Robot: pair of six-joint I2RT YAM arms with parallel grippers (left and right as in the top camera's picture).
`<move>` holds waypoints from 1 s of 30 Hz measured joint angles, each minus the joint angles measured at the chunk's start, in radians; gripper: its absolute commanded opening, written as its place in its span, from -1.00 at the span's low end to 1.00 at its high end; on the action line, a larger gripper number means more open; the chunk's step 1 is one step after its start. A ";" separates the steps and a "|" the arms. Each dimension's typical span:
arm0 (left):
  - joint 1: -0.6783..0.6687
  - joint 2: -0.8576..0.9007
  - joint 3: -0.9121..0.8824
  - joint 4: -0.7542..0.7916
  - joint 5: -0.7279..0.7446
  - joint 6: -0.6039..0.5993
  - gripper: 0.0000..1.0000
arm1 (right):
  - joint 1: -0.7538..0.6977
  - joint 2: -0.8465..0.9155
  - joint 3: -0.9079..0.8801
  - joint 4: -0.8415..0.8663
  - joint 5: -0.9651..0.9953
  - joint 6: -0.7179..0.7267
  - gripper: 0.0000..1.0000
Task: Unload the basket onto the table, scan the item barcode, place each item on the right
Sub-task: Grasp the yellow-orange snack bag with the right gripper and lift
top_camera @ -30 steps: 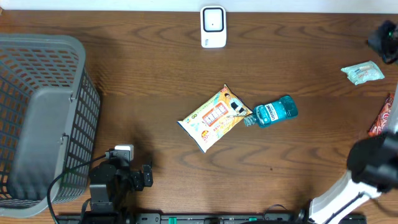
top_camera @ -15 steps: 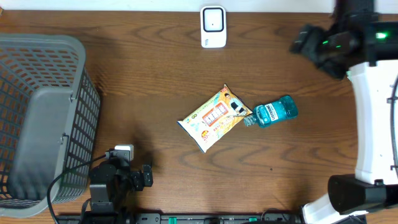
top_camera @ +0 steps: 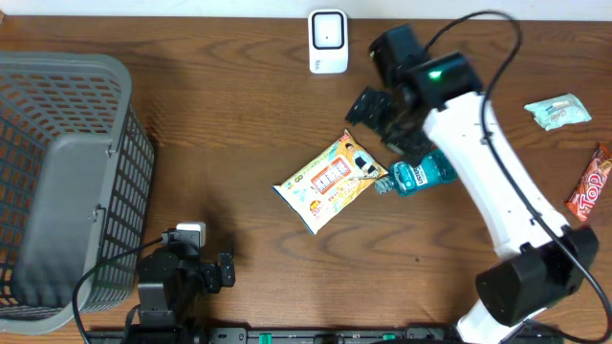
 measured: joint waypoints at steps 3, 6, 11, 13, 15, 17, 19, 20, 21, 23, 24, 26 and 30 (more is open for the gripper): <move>0.000 0.000 0.000 0.000 0.000 0.000 0.96 | 0.022 0.004 -0.104 0.095 -0.002 0.014 0.99; 0.000 0.000 0.000 0.000 0.000 0.000 0.96 | 0.048 0.006 -0.204 0.194 -0.003 -0.040 0.99; 0.000 0.000 0.000 0.000 0.000 0.000 0.96 | 0.117 0.013 -0.308 0.383 -0.004 -0.299 0.99; 0.000 0.000 0.000 0.000 0.000 0.000 0.96 | 0.146 0.013 -0.324 0.410 -0.005 -0.409 0.99; 0.000 0.000 0.000 0.000 0.000 0.000 0.96 | 0.167 0.013 -0.327 0.427 -0.004 -0.488 0.99; 0.000 0.000 0.000 0.000 0.000 0.000 0.96 | 0.185 0.013 -0.328 0.438 -0.003 -0.540 0.99; 0.000 0.000 0.000 0.000 0.000 0.000 0.96 | 0.195 0.013 -0.330 0.446 -0.003 -0.545 0.99; 0.000 0.000 0.000 0.000 0.000 0.000 0.96 | 0.197 0.013 -0.331 0.447 -0.003 -0.517 0.99; 0.000 0.000 0.000 0.000 0.000 0.000 0.96 | 0.197 0.013 -0.332 0.448 -0.003 -0.477 0.98; 0.000 0.000 0.000 0.000 0.000 0.000 0.96 | 0.197 0.013 -0.334 0.455 0.002 -0.394 0.99; 0.000 0.000 0.000 0.000 0.000 0.000 0.96 | 0.197 0.013 -0.337 0.466 0.008 -0.345 0.99; 0.000 0.000 0.000 0.000 0.000 0.000 0.96 | 0.197 0.015 -0.345 0.490 0.016 -0.248 0.98; 0.000 0.000 0.000 0.000 0.000 0.000 0.96 | 0.198 0.052 -0.363 0.541 0.014 -0.042 0.99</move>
